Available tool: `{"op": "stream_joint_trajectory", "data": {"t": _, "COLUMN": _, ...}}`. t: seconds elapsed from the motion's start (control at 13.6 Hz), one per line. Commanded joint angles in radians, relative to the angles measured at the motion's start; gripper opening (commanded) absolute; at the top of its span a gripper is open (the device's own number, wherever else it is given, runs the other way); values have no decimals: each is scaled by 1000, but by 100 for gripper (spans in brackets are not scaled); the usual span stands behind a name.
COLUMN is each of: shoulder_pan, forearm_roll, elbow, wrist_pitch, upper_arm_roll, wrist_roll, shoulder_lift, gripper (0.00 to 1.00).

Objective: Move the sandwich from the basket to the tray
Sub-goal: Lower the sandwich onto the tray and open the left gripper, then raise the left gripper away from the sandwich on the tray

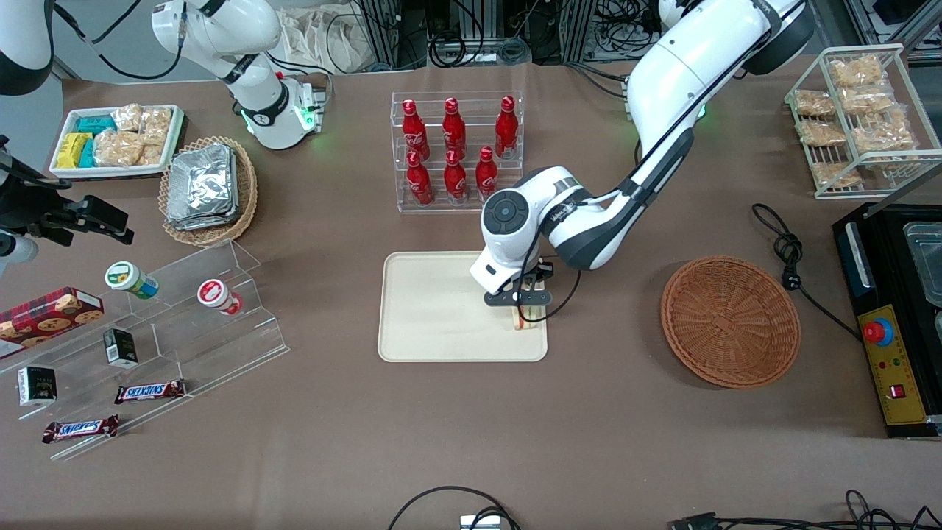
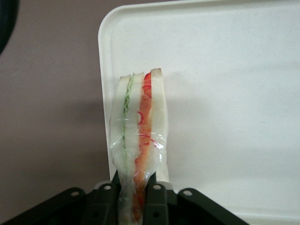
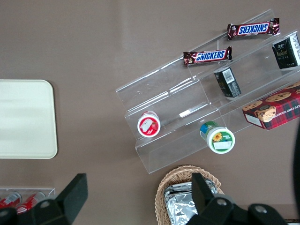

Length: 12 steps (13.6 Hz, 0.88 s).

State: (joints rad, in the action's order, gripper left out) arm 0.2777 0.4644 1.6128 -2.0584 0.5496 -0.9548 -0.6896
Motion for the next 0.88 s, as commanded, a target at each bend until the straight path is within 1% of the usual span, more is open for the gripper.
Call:
{"op": "stream_joint_trajectory", "data": {"t": 0.0, "shoulder_pan": 14, "forearm_roll": 22, "elbow": -22, "wrist_pitch": -5, "upper_arm_roll": -3, "wrist_roll": -15, "shoulder_lift": -7, "gripper": 100}}
{"op": "stream_joint_trajectory", "data": {"t": 0.22, "shoulder_pan": 11, "forearm_roll": 20, "elbow": -27, "wrist_pitch": 0, "upper_arm_roll": -3, "wrist_roll": -21, "shoulder_lift": 10, "gripper": 100}}
{"op": "stream_joint_trajectory", "data": {"t": 0.29, "shoulder_pan": 9, "forearm_roll": 13, "elbow": -31, "wrist_pitch": 18, "upper_arm_roll": -3, "wrist_roll": -25, "shoulder_lift": 36, "gripper": 100}}
{"op": "stream_joint_trajectory", "data": {"t": 0.44, "shoulder_pan": -17, "forearm_roll": -1, "elbow": -31, "wrist_pitch": 107, "upper_arm_roll": -3, "wrist_roll": -21, "shoulder_lift": 122, "gripper": 100}}
{"op": "stream_joint_trajectory", "data": {"t": 0.59, "shoulder_pan": -101, "forearm_roll": -68, "elbow": -22, "wrist_pitch": 135, "upper_arm_roll": 3, "wrist_roll": 14, "shoulder_lift": 212, "gripper": 100}}
{"op": "stream_joint_trajectory", "data": {"t": 0.66, "shoulder_pan": -136, "forearm_roll": -107, "elbow": -17, "wrist_pitch": 145, "upper_arm_roll": 1, "wrist_roll": 75, "shoulder_lift": 255, "gripper": 100}}
{"op": "stream_joint_trajectory", "data": {"t": 0.81, "shoulder_pan": -233, "forearm_roll": -202, "elbow": -17, "wrist_pitch": 219, "upper_arm_roll": 1, "wrist_roll": 238, "shoulder_lift": 329, "gripper": 100}}
